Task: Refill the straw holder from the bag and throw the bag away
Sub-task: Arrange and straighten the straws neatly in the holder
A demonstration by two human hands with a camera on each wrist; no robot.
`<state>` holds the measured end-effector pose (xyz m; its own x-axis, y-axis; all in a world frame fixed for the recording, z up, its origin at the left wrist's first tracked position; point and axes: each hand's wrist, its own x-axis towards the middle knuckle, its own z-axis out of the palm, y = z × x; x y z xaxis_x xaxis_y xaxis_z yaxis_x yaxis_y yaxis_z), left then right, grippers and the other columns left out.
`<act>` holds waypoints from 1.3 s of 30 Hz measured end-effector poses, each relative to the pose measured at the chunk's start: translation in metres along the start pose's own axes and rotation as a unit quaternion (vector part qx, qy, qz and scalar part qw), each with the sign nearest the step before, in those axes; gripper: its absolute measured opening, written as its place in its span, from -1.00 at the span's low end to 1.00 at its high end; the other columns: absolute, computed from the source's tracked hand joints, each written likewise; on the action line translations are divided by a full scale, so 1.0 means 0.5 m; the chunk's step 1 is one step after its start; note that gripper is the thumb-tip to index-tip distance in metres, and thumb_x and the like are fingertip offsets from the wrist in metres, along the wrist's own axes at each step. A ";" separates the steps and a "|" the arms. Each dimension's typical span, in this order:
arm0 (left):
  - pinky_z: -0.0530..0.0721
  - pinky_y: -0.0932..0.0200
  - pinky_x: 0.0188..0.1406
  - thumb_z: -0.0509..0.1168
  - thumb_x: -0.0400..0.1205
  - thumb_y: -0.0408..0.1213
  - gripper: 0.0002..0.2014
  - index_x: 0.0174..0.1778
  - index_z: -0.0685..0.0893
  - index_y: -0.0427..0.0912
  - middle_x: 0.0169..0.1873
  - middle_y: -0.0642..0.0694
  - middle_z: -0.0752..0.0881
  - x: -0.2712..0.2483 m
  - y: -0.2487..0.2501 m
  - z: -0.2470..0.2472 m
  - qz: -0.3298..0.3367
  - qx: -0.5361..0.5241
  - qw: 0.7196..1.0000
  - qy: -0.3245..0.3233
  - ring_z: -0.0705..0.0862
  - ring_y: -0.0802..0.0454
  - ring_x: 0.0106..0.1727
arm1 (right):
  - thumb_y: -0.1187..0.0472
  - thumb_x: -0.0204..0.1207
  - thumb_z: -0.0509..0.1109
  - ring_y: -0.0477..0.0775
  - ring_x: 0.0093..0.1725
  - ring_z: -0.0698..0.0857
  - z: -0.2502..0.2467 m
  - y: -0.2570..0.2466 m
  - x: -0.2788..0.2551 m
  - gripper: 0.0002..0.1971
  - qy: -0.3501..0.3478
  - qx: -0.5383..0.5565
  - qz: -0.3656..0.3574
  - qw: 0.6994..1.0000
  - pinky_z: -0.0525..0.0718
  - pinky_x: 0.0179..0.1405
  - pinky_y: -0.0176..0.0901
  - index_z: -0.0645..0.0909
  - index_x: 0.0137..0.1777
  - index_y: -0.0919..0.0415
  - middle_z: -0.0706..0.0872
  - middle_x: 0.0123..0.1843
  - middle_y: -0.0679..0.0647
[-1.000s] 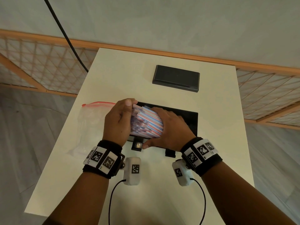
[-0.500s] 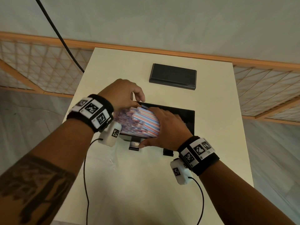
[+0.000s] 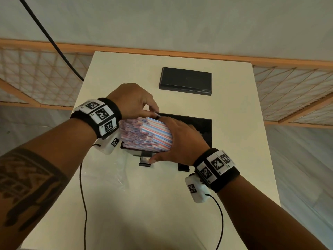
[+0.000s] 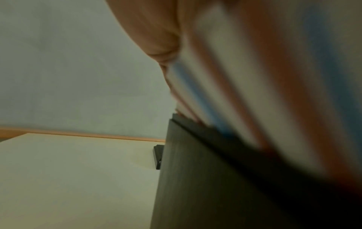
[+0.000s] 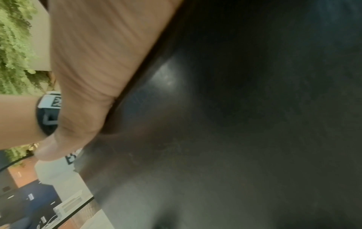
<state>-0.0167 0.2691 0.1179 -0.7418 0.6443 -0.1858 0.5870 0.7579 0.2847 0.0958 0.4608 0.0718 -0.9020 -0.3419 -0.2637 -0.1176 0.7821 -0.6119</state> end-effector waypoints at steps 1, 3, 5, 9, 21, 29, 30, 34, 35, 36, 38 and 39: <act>0.67 0.14 -0.15 0.50 0.58 0.04 -0.84 0.01 0.90 0.15 -0.11 0.18 0.87 -0.007 -0.001 -0.003 -0.001 -0.019 1.000 0.014 0.70 0.19 -0.26 | -0.42 0.19 0.62 0.03 0.34 0.61 0.000 0.000 0.001 0.05 0.002 0.002 -0.001 1.000 0.50 0.52 0.24 0.25 0.62 -0.07 0.59 0.46 -0.05; 0.78 0.03 -0.08 0.53 0.57 -0.03 -0.88 -0.04 0.93 0.11 -0.10 0.16 0.89 -0.022 -0.005 -0.012 0.000 -0.059 0.997 0.054 0.79 0.17 -0.20 | -0.41 0.19 0.62 0.03 0.34 0.60 0.000 0.000 0.002 0.06 0.005 -0.002 -0.003 1.000 0.50 0.52 0.23 0.24 0.63 -0.07 0.58 0.47 -0.05; 0.77 0.14 -0.09 0.56 0.56 -0.12 -0.89 -0.04 0.93 0.06 -0.11 0.15 0.89 -0.041 -0.015 -0.021 -0.017 -0.101 0.991 0.084 0.81 0.19 -0.18 | -0.43 0.18 0.61 0.01 0.34 0.60 0.001 0.001 0.004 0.06 0.010 -0.011 -0.007 1.000 0.52 0.50 0.24 0.25 0.62 -0.07 0.57 0.47 -0.06; 0.64 0.50 -0.04 0.56 0.57 -0.19 -0.87 0.01 0.93 0.00 -0.09 0.12 0.90 -0.092 -0.026 -0.016 -0.079 -0.209 0.965 0.134 0.83 0.25 -0.08 | -0.52 0.10 0.57 -0.03 0.29 0.55 0.008 0.003 0.001 0.08 0.059 -0.028 -0.048 0.997 0.66 0.34 0.19 0.35 0.56 -0.01 0.45 0.45 -0.07; 0.66 -0.02 0.42 0.45 0.64 -0.22 -0.90 0.00 0.84 0.06 0.27 0.07 0.79 -0.120 0.017 0.125 -0.216 -0.410 0.831 0.307 0.71 0.13 0.36 | -0.38 0.07 0.66 -0.07 0.31 0.58 0.008 0.005 0.000 0.07 0.089 0.049 -0.070 0.992 0.57 0.46 0.27 0.24 0.51 0.00 0.44 0.50 -0.07; 0.56 0.67 0.04 0.10 0.85 -0.12 -0.64 0.42 0.70 -0.12 0.22 0.03 0.77 -0.118 0.086 0.148 -0.275 -0.407 0.797 0.351 0.73 0.16 0.15 | -0.60 0.03 0.46 0.05 0.42 0.56 0.011 0.005 0.006 0.26 0.033 0.027 -0.012 0.999 0.54 0.52 0.25 0.17 0.67 0.07 0.46 0.56 0.03; 0.52 0.74 -0.05 0.07 0.85 -0.11 -0.62 0.45 0.67 -0.11 0.21 0.04 0.74 -0.122 0.094 0.150 -0.279 -0.408 0.794 0.353 0.71 0.26 0.09 | -0.64 -0.01 0.40 0.06 0.44 0.55 0.010 0.003 0.007 0.30 0.024 0.030 -0.007 0.999 0.53 0.53 0.26 0.15 0.68 0.06 0.46 0.58 0.03; 0.49 0.78 -0.10 0.03 0.85 0.00 -0.59 0.44 0.65 -0.08 0.16 0.05 0.73 -0.135 0.117 0.155 -0.277 -0.393 0.796 0.367 0.67 0.42 0.02 | -0.63 -0.11 0.47 0.04 0.47 0.52 -0.005 -0.004 0.014 0.36 -0.016 0.035 0.013 0.999 0.51 0.54 0.24 0.15 0.68 0.03 0.48 0.56 0.00; 0.49 0.78 -0.09 0.02 0.85 0.01 -0.58 0.42 0.65 -0.08 0.15 0.04 0.74 -0.137 0.119 0.156 -0.277 -0.386 0.796 0.374 0.67 0.42 0.02 | -0.58 -0.11 0.54 0.02 0.42 0.54 -0.011 -0.006 0.019 0.33 -0.030 0.037 0.015 0.999 0.54 0.52 0.21 0.20 0.66 0.01 0.52 0.51 -0.02; 0.51 0.75 -0.08 0.01 0.85 0.01 -0.57 0.41 0.66 -0.10 0.15 0.04 0.75 -0.137 0.121 0.157 -0.279 -0.383 0.795 0.379 0.68 0.39 0.03 | -0.54 -0.11 0.60 -0.02 0.36 0.57 -0.018 -0.008 0.024 0.28 -0.045 0.040 0.014 0.998 0.59 0.46 0.17 0.25 0.62 -0.02 0.56 0.44 -0.05; 0.58 0.64 0.00 -0.01 0.85 0.04 -0.53 0.43 0.67 -0.11 0.21 -0.01 0.78 -0.137 0.123 0.161 -0.279 -0.392 0.786 0.388 0.75 0.22 0.12 | -0.45 -0.09 0.69 -0.09 0.25 0.60 -0.031 -0.010 0.033 0.19 -0.075 0.042 0.015 0.996 0.66 0.34 0.03 0.32 0.56 -0.06 0.60 0.33 -0.11; 0.63 0.55 0.04 -0.03 0.84 0.06 -0.51 0.44 0.67 -0.10 0.24 -0.05 0.79 -0.136 0.123 0.164 -0.279 -0.400 0.780 0.392 0.77 0.11 0.19 | -0.40 -0.07 0.72 -0.10 0.23 0.61 -0.036 -0.009 0.037 0.17 -0.090 0.040 0.016 0.995 0.66 0.31 -0.04 0.32 0.56 -0.06 0.61 0.31 -0.13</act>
<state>0.0965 0.2801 0.0709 -0.9640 -0.2606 0.0523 -0.0551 0.3887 0.9197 0.0723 0.4602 0.0834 -0.8144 -0.4115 -0.4091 -0.0503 0.7525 -0.6567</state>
